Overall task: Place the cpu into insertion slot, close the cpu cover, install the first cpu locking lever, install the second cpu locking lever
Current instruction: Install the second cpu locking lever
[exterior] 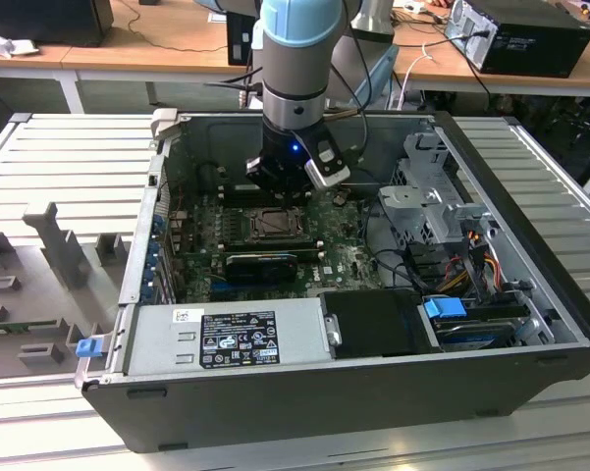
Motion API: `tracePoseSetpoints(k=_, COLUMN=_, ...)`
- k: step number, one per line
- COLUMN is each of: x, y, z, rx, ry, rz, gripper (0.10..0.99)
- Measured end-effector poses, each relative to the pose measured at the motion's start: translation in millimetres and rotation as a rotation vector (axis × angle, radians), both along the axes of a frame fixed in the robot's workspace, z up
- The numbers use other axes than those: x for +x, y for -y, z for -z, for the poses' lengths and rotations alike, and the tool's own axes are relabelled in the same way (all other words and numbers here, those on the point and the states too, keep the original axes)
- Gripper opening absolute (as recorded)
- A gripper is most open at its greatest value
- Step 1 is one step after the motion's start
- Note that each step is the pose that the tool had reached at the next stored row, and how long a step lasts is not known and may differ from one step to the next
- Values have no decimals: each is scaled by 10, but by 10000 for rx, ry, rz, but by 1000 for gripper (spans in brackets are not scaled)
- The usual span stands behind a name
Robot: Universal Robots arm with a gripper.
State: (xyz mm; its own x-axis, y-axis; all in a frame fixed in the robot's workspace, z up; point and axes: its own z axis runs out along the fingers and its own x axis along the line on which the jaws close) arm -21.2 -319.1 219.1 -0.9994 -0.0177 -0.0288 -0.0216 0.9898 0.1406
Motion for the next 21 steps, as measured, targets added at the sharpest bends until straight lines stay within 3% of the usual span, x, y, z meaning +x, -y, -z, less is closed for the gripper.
tracePoseSetpoints(k=16, x=-1, y=76, z=-7, rx=-4, ry=0, rz=3, gripper=106)
tracePoseSetpoints(k=21, x=1, y=78, z=-190, rx=-13, ry=0, rz=2, gripper=106)
